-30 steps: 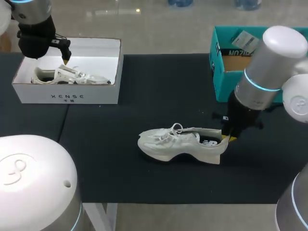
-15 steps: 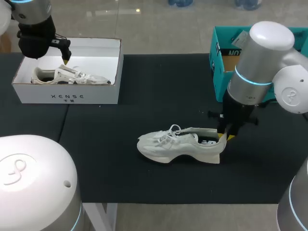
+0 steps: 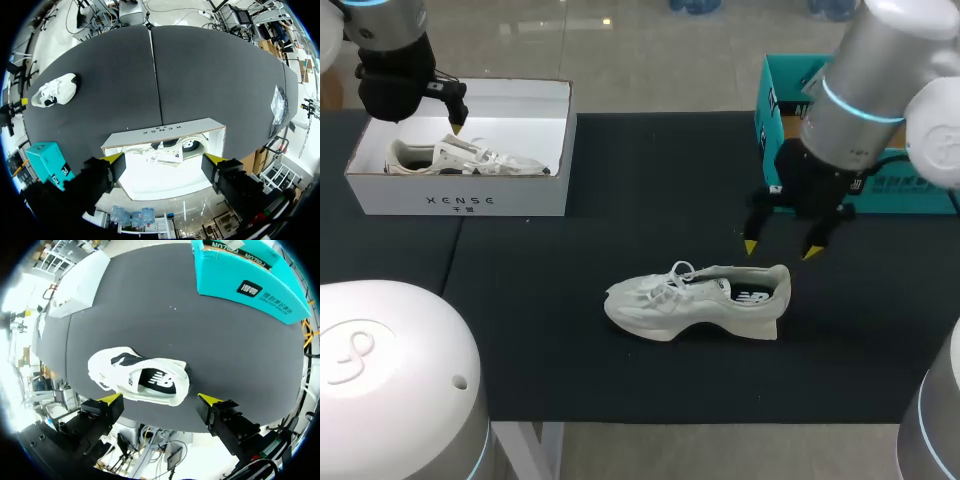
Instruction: Take the shoe out of the shoebox, open the shoe tongue, remove and reinsert the insole, then place the shoe into the shoebox
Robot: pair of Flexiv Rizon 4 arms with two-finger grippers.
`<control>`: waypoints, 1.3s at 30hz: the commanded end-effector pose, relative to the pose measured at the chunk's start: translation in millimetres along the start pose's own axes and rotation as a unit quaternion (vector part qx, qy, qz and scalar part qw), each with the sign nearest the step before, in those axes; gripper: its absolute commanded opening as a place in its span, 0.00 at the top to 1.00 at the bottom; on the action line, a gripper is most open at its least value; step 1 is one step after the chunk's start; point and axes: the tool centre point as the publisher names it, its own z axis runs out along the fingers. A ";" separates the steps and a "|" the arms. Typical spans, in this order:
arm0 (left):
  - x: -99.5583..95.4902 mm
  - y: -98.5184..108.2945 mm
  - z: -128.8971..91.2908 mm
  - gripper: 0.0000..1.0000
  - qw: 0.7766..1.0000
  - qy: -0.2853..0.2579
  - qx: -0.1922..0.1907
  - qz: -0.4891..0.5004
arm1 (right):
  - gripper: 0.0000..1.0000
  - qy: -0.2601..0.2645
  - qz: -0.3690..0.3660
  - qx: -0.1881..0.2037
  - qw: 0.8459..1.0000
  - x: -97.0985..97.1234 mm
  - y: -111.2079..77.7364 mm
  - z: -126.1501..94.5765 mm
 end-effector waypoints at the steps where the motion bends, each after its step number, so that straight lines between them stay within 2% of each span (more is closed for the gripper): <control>1: 0.0 -0.7 0.1 0.00 1.000 0.001 -0.001 0.001 | 0.00 0.034 -0.227 0.012 0.973 -5.5 -12.8 -24.1; 2: 0.0 -0.7 0.1 0.00 1.000 0.001 -0.001 0.001 | 0.00 0.009 -0.286 0.020 0.958 -0.3 -18.1 -23.8; 3: 0.0 -0.7 0.1 0.00 1.000 0.001 -0.001 0.001 | 0.00 0.023 -0.350 0.018 0.936 5.3 -25.5 -23.1; 6: 0.0 -0.7 0.1 0.00 1.000 0.001 -0.001 0.001 | 0.00 0.022 -0.459 -0.040 0.887 14.4 -46.6 -28.7; 7: 0.0 -0.7 0.1 0.00 1.000 0.001 -0.001 0.001 | 0.00 0.025 -0.458 -0.071 0.886 14.8 -52.0 -31.1; 8: 0.0 -0.7 0.1 0.00 1.000 0.001 -0.001 0.001 | 0.00 0.003 -0.436 -0.093 0.895 12.8 -53.5 -32.3; 26: 0.0 -0.7 0.1 0.00 1.000 0.001 -0.001 0.001 | 0.00 0.003 -0.436 -0.093 0.895 12.8 -53.5 -32.3; 27: 0.0 -0.7 0.1 0.00 1.000 0.001 -0.001 0.001 | 0.00 -0.006 -0.443 -0.096 0.892 11.3 -53.1 -32.2; 28: 0.0 -0.7 0.1 0.00 1.000 0.001 -0.001 0.001 | 0.00 -0.018 -0.463 -0.074 0.883 7.7 -52.3 -31.4; 29: 0.0 -0.7 0.1 0.00 1.000 0.001 -0.001 0.001 | 0.00 -0.022 -0.496 -0.065 0.865 6.5 -50.3 -30.6; 30: 0.0 -0.7 0.1 0.00 1.000 0.001 -0.001 0.001 | 0.00 -0.024 -0.507 -0.077 0.858 3.7 -50.8 -30.2; 32: 0.0 -0.7 0.1 0.00 1.000 0.001 -0.001 0.001 | 0.00 -0.018 -0.568 -0.045 0.822 -0.4 -48.9 -27.5; 34: 0.0 -0.7 0.1 0.00 1.000 0.001 -0.001 0.001 | 0.00 0.010 -0.576 -0.065 0.815 -8.4 -51.7 -25.7; 36: 0.0 -0.7 0.1 0.00 1.000 0.001 -0.001 0.001 | 0.00 -0.007 -0.562 -0.047 0.826 -14.7 -55.1 -25.2; 38: 0.0 -0.7 0.1 0.00 1.000 0.001 -0.001 0.001 | 0.00 -0.002 -0.569 -0.068 0.819 -18.0 -58.4 -25.5; 39: 0.0 -0.7 0.1 0.00 1.000 0.001 -0.001 0.001 | 0.00 0.001 -0.565 -0.074 0.822 -20.2 -59.6 -24.3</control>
